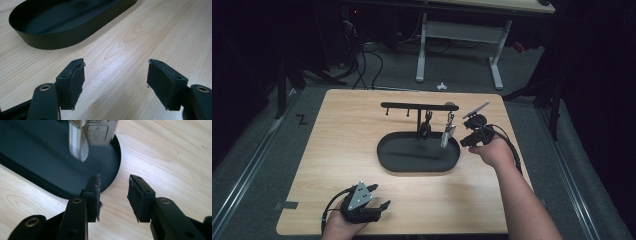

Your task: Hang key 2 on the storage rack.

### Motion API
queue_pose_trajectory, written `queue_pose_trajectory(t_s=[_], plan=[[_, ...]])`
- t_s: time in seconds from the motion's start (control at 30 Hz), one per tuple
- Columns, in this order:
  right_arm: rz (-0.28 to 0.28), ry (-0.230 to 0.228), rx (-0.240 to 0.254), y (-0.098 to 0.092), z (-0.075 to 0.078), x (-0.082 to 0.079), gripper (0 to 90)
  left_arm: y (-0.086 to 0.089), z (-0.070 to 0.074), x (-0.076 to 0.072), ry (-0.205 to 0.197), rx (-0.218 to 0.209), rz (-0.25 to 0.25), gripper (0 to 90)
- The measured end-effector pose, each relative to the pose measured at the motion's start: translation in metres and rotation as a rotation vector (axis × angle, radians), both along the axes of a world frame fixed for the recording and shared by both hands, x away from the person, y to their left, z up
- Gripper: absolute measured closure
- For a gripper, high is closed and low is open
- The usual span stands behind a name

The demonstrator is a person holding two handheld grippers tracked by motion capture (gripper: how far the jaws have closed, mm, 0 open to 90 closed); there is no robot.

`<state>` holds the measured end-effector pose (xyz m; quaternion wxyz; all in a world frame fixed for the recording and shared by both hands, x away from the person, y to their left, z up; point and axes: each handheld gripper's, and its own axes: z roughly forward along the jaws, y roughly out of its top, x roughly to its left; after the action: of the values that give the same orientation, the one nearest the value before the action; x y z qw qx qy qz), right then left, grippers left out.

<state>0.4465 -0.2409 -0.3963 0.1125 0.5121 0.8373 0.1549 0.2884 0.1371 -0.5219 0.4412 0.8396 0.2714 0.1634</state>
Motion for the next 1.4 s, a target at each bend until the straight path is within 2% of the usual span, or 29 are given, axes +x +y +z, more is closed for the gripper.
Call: queue_pose_trajectory(t_s=[0.1, 0.17, 0.23, 0.33, 0.37, 0.73, 0.93, 1.07, 1.13, 1.33, 1.4], plan=[[0.002, -0.004, -0.003, -0.006, -0.006, -0.004, 59.2, -0.001, 0.0, 0.0, 0.0, -0.002, 0.001, 30.7], [-0.014, -0.001, 0.016, -0.009, -0.011, -0.009, 57.6, -0.001, -0.001, 0.0, 0.001, -0.002, 0.001, 30.7], [-0.017, 0.007, -0.001, -0.009, -0.015, -0.012, 55.3, -0.002, -0.001, -0.001, 0.004, -0.004, 0.003, 30.7], [-0.018, -0.002, 0.016, -0.013, -0.022, -0.017, 53.2, -0.002, -0.001, 0.0, 0.007, 0.0, 0.0, 30.6], [-0.015, 0.006, 0.004, -0.013, -0.024, -0.019, 51.5, -0.002, -0.001, 0.0, 0.007, 0.0, 0.0, 30.6], [-0.012, -0.076, 0.078, -0.023, -0.044, -0.049, 46.1, -0.003, -0.003, -0.003, 0.009, 0.012, 0.003, 30.5], [-0.019, -0.176, 0.132, -0.034, -0.057, -0.072, 43.5, -0.002, -0.003, -0.001, 0.012, 0.011, 0.009, 30.4], [-0.027, -0.253, 0.135, -0.042, -0.066, -0.089, 40.9, -0.003, -0.003, -0.001, 0.007, 0.012, 0.005, 30.4], [-0.045, -0.304, 0.144, -0.046, -0.076, -0.104, 38.5, -0.003, -0.003, -0.002, 0.005, 0.011, 0.004, 30.4], [-0.069, -0.395, 0.171, -0.054, -0.109, -0.149, 32.5, -0.004, -0.004, -0.002, 0.002, 0.006, 0.008, 30.4], [-0.084, -0.443, 0.189, -0.057, -0.119, -0.165, 32.4, -0.004, -0.004, -0.002, 0.0, 0.004, 0.012, 30.4]])
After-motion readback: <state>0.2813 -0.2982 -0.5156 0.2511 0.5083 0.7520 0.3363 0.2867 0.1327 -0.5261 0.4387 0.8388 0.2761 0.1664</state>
